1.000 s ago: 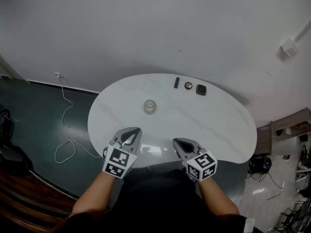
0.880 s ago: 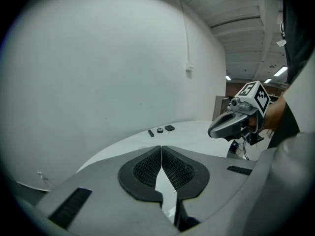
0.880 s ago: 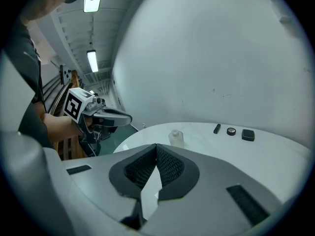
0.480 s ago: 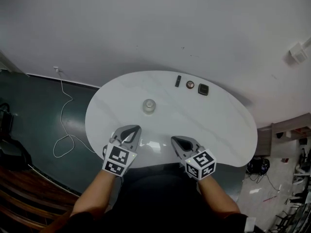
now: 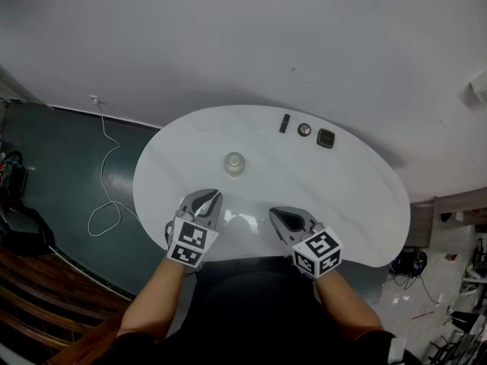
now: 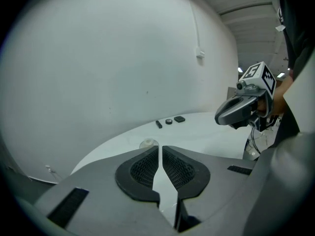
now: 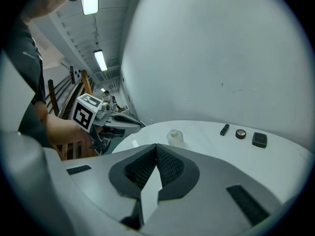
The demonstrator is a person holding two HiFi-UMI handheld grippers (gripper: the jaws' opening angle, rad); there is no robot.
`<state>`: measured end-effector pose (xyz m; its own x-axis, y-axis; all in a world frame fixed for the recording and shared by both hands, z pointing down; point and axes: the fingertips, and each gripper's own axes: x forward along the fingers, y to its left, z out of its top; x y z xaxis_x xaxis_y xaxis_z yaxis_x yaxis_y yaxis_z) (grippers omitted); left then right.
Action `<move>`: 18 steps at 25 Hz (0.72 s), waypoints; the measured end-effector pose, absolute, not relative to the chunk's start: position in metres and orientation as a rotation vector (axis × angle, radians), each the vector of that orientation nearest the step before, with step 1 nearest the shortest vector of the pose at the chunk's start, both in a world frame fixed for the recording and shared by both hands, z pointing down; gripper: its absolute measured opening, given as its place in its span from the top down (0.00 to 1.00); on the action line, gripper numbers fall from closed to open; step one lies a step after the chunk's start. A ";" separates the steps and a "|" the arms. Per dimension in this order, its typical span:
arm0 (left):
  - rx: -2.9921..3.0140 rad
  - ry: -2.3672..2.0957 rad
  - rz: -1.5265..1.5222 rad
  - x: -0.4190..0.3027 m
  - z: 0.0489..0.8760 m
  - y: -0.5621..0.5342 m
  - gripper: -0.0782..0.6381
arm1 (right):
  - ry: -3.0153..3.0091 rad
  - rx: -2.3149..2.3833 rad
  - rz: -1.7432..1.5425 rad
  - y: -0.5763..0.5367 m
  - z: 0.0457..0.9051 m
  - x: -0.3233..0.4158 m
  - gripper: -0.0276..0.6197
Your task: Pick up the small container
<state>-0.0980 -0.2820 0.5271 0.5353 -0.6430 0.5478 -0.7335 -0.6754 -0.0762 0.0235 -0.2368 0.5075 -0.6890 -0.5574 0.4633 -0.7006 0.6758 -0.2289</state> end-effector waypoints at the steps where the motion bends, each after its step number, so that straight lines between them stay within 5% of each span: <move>1: 2.604 -1.173 0.849 -0.097 0.535 -0.285 0.85 | -2.533 0.987 0.561 -0.237 0.509 0.025 0.96; 4: 2.614 -1.133 0.930 -0.089 0.561 -0.296 0.71 | -2.524 0.992 0.578 -0.236 0.515 0.030 0.96; 18: 2.553 -1.049 1.038 -0.090 0.629 -0.361 0.49 | -2.477 1.059 0.647 -0.229 0.531 0.054 0.96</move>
